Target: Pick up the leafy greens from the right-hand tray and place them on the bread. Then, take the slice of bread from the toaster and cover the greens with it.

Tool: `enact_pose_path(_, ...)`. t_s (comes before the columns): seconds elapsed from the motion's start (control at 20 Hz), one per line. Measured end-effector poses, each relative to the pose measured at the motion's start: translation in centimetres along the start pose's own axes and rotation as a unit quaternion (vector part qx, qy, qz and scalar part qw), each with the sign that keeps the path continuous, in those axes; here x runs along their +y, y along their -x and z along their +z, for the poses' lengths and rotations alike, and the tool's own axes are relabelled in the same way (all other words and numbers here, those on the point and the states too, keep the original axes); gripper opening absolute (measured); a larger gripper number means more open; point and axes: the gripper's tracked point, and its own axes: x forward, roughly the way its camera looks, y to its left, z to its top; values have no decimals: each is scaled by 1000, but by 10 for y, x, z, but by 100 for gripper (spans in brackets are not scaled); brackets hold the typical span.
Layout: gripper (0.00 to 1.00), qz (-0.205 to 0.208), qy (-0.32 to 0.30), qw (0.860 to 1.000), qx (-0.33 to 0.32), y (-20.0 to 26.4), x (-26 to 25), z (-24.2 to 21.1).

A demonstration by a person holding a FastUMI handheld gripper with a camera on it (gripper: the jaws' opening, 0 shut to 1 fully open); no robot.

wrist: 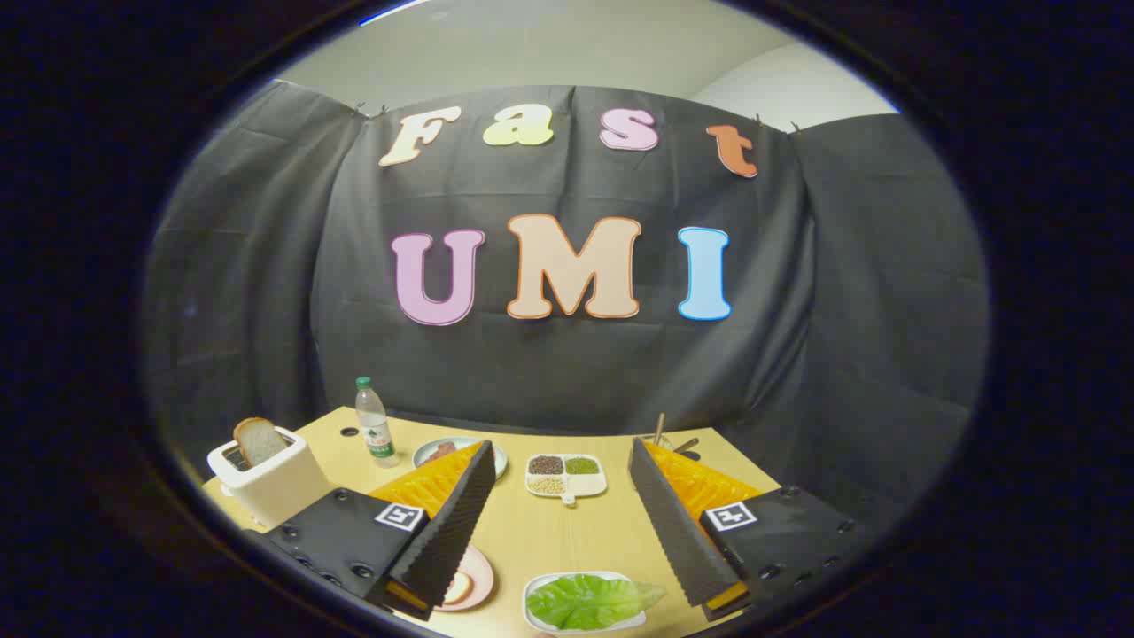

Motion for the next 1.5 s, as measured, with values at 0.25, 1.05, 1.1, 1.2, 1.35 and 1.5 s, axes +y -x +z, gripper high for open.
enact_pose_path(0.25, 99, 0, 8, 1000, 0, 3, -4, 0)
enact_pose_path(1.05, 99, 28, 14, 999, 18, 17, 12, -14)
enact_pose_path(1.1, 99, 31, 7, 999, 19, 17, 13, -17)
enact_pose_path(1.2, 99, 28, -5, 999, 23, 18, 10, -24)
enact_pose_path(1.35, 99, 16, -20, 999, 30, 19, -3, -33)
enact_pose_path(1.5, 99, -7, -26, 999, 41, 19, -27, -53)
